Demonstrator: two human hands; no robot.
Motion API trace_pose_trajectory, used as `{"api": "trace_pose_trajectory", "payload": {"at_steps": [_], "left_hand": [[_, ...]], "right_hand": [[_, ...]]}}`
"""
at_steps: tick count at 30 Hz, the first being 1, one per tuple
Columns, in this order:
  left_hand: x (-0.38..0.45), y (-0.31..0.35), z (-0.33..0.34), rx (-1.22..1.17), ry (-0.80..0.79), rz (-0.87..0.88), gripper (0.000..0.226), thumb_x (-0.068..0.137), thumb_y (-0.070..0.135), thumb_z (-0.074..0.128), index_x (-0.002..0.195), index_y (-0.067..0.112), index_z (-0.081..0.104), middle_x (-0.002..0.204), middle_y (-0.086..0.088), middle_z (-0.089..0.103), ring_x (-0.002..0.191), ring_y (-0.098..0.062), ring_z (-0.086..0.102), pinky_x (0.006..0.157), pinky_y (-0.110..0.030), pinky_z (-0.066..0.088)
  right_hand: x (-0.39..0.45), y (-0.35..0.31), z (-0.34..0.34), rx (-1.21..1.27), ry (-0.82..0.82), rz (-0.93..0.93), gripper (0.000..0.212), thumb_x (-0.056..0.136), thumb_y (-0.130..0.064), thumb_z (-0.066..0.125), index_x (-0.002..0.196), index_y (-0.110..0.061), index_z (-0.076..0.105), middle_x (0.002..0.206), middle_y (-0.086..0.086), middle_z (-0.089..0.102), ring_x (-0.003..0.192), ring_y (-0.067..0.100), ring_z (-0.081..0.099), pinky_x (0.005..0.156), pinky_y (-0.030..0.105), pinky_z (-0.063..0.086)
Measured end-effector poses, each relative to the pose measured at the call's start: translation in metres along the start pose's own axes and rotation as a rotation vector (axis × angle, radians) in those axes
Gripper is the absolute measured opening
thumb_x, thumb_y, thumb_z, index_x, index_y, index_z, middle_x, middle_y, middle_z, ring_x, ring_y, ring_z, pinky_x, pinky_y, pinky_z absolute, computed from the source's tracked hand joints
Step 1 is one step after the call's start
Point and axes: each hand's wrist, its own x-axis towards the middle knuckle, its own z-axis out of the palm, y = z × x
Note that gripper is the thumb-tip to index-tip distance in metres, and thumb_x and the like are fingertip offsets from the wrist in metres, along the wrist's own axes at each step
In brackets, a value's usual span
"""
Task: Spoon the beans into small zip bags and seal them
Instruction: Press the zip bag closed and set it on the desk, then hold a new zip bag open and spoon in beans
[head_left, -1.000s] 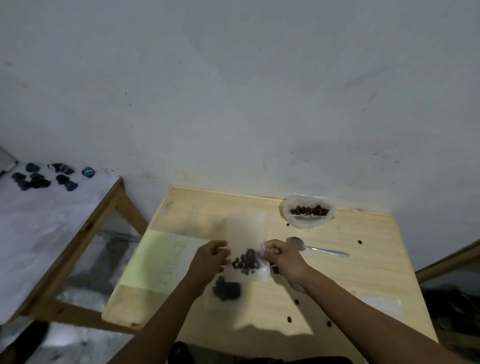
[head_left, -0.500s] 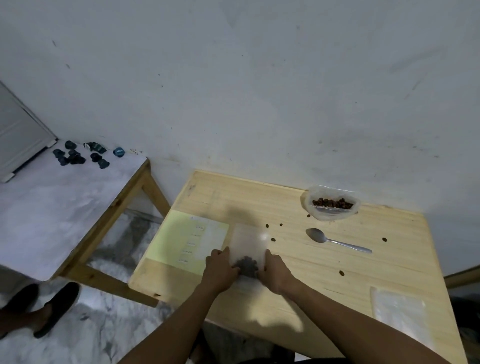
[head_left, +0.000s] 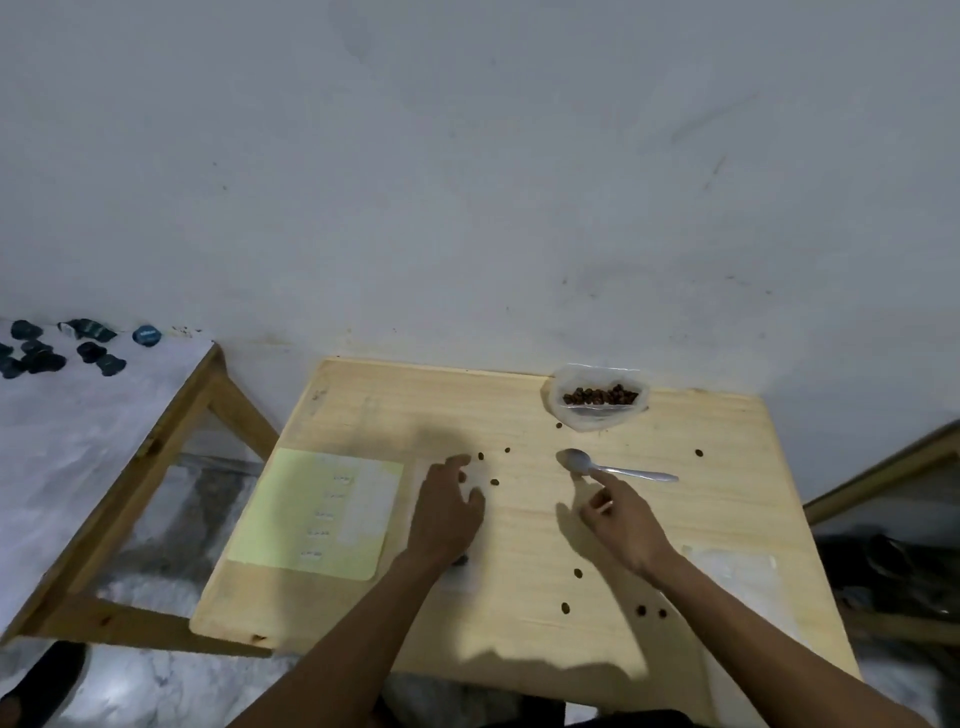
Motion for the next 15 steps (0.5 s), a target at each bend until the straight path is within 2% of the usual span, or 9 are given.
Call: {"api": "trace_pose_trajectory", "payload": {"at_steps": [2,5,7,10,11,13,15], "left_hand": [[0.004,0.028,0.021,-0.063,-0.094,0.036,0.038,0.091,0.017,0.059,0.130,0.016,0.055,0.108,-0.005,0.064,0.100,-0.022,0.063,0.088,-0.027,0.047],[0.001,0.063,0.058,-0.135,-0.343,0.044,0.040,0.092,0.018,0.059,0.130,0.012,0.052,0.103,-0.007,0.070,0.092,-0.018,0.064,0.077,-0.021,0.043],[-0.006,0.084,0.082,-0.212,-0.532,-0.029,0.044,0.090,0.022,0.060,0.132,0.014,0.050,0.102,-0.004,0.069,0.083,-0.014,0.065,0.070,-0.020,0.048],[-0.019,0.109,0.113,-0.251,-0.753,-0.141,0.044,0.089,0.023,0.060,0.131,0.013,0.049,0.097,-0.001,0.064,0.081,-0.016,0.065,0.072,-0.026,0.053],[-0.024,0.116,0.122,-0.255,-0.816,-0.178,0.037,0.089,0.022,0.060,0.125,0.013,0.051,0.094,-0.001,0.061,0.081,-0.018,0.063,0.073,-0.026,0.053],[-0.033,0.127,0.137,-0.215,-0.914,-0.219,0.015,0.088,0.020,0.060,0.101,0.017,0.052,0.092,-0.003,0.053,0.081,-0.021,0.058,0.073,-0.027,0.050],[-0.041,0.135,0.149,-0.154,-0.990,-0.252,0.019,0.080,0.026,0.063,0.090,0.019,0.049,0.087,-0.002,0.049,0.081,-0.022,0.053,0.073,-0.030,0.044]], "right_hand": [[-0.003,0.023,-0.026,-0.015,0.087,0.071,0.047,0.090,-0.014,0.062,0.136,-0.011,0.053,0.096,0.013,0.068,0.083,0.023,0.063,0.075,0.032,0.047],[-0.012,0.067,-0.057,-0.056,0.148,0.216,0.052,0.089,-0.018,0.063,0.138,-0.006,0.051,0.111,0.015,0.064,0.098,0.027,0.063,0.081,0.030,0.046],[-0.024,0.095,-0.070,-0.107,0.158,0.324,0.056,0.089,-0.024,0.062,0.141,-0.009,0.048,0.123,0.017,0.059,0.109,0.031,0.060,0.089,0.034,0.047],[-0.050,0.121,-0.080,-0.245,0.175,0.493,0.061,0.091,-0.035,0.058,0.146,-0.015,0.039,0.139,0.015,0.045,0.124,0.036,0.048,0.098,0.041,0.045],[-0.059,0.126,-0.082,-0.289,0.175,0.531,0.063,0.092,-0.038,0.056,0.147,-0.016,0.036,0.141,0.014,0.041,0.128,0.036,0.043,0.100,0.041,0.043],[-0.074,0.133,-0.082,-0.322,0.159,0.603,0.062,0.093,-0.044,0.054,0.146,-0.017,0.034,0.144,0.015,0.035,0.133,0.038,0.035,0.104,0.043,0.039],[-0.083,0.141,-0.080,-0.308,0.131,0.636,0.056,0.095,-0.045,0.052,0.141,-0.017,0.037,0.145,0.015,0.031,0.134,0.038,0.033,0.105,0.043,0.038]]}}
